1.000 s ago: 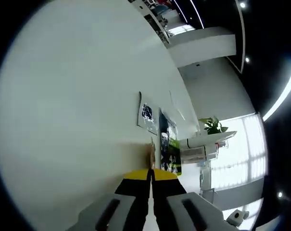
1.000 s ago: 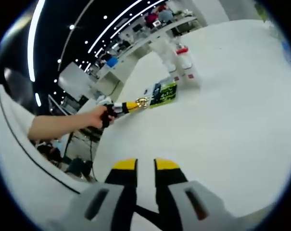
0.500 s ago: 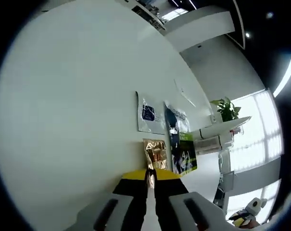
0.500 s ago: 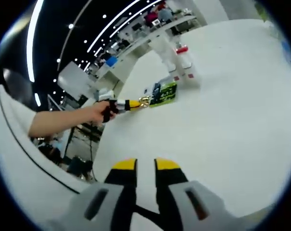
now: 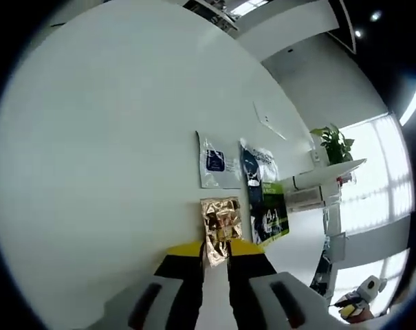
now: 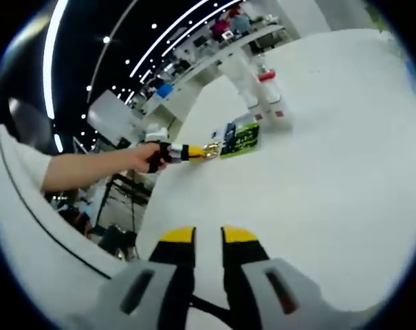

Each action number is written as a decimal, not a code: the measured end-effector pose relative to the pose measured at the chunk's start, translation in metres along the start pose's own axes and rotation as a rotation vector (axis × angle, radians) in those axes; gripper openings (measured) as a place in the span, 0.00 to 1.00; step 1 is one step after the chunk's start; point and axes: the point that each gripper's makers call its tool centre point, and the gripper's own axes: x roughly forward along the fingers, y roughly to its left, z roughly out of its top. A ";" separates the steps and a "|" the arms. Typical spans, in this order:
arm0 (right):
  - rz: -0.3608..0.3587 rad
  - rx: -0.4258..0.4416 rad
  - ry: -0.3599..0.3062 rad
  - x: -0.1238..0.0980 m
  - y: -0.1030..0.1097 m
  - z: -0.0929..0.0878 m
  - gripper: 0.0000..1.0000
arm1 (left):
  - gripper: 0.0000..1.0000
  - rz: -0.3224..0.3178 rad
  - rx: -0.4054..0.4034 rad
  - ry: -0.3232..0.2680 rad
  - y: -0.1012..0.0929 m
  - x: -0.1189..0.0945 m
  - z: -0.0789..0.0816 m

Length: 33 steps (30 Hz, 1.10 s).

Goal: Arrange the skincare products in the storage area until every visible bottle or jar stands upright without overlapping.

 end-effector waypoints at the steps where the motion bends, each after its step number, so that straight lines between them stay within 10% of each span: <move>1: 0.003 -0.006 -0.001 -0.001 0.003 0.002 0.13 | 0.16 0.004 0.003 0.000 0.000 -0.002 0.000; 14: 0.021 -0.037 -0.030 -0.009 0.009 0.004 0.15 | 0.34 0.064 0.117 -0.060 0.002 -0.030 -0.004; 33: 0.147 -0.127 0.003 0.018 0.050 0.021 0.22 | 0.42 -0.032 0.261 -0.283 -0.054 -0.109 -0.049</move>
